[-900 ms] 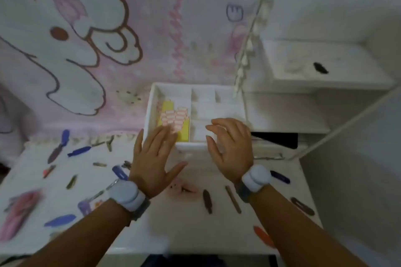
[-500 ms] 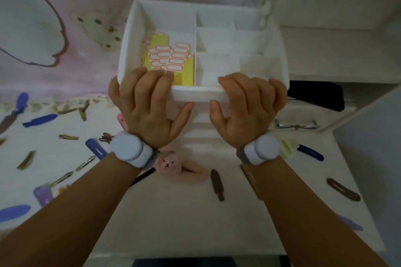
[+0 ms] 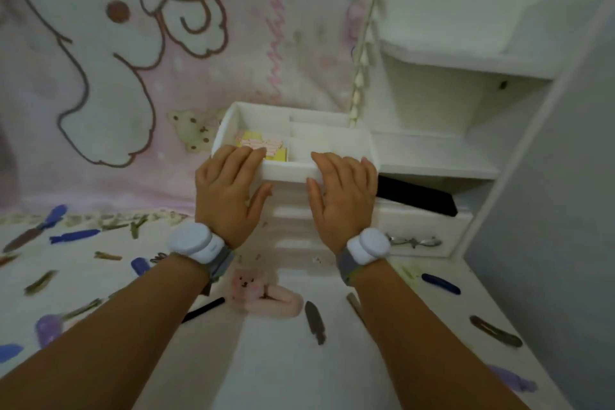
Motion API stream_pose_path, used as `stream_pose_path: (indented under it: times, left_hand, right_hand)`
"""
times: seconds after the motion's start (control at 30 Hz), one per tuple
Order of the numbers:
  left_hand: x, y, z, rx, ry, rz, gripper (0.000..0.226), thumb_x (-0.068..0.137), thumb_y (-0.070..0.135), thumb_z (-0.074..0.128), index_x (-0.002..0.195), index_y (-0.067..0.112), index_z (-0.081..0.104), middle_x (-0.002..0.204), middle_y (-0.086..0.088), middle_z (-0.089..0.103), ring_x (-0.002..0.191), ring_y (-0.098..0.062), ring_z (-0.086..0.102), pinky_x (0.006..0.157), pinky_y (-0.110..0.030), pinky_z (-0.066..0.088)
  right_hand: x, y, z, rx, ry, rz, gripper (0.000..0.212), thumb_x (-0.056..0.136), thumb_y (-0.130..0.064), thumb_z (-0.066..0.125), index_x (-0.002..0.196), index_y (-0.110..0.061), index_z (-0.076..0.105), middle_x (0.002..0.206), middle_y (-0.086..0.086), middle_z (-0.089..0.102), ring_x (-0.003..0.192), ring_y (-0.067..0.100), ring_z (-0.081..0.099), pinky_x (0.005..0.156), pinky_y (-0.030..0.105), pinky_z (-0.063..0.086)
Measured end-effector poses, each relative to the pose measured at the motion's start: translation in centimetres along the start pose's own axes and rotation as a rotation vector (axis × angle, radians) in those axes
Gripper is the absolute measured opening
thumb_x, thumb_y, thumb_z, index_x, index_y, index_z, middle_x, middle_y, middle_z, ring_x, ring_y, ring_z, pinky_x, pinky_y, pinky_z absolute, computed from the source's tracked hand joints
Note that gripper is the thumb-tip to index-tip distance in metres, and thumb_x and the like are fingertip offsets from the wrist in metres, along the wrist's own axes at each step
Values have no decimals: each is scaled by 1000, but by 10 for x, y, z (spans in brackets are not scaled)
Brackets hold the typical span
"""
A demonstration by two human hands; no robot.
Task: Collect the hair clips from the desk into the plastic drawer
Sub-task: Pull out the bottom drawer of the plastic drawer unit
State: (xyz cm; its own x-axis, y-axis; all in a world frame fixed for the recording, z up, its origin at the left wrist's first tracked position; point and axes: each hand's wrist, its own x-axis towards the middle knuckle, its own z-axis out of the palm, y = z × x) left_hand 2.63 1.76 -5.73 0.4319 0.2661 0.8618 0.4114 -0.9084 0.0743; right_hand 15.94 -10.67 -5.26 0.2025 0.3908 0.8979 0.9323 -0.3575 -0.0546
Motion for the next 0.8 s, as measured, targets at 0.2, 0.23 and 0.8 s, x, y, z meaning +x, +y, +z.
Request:
stream_pose_path:
  times: [0.2, 0.23, 0.8]
  left_hand:
    - [10, -2, -25, -107, -215, -14, 54, 80, 35, 49, 126, 7, 54, 112, -14, 66, 103, -24, 43, 83, -44, 51]
    - [10, -1, -28, -115, -229, -22, 53, 79, 29, 49, 127, 7, 54, 113, -15, 66, 104, -26, 44, 84, -45, 52]
    - [27, 17, -59, -191, -484, -239, 70, 80, 52, 26, 135, 15, 48, 141, -8, 50, 132, -26, 37, 111, -34, 27]
  right_hand:
    - [-15, -22, -15, 124, 67, 88, 32, 85, -13, 54, 117, -15, 59, 118, 8, 61, 111, 22, 45, 99, 36, 35]
    - [-20, -31, -19, 178, 50, 141, 29, 85, -11, 54, 113, -13, 59, 112, 9, 61, 103, 21, 49, 91, 34, 40]
    - [-13, -60, -34, 1732, -343, 1667, 30, 90, -17, 52, 60, -16, 49, 37, -8, 50, 26, 3, 39, 28, 10, 24]
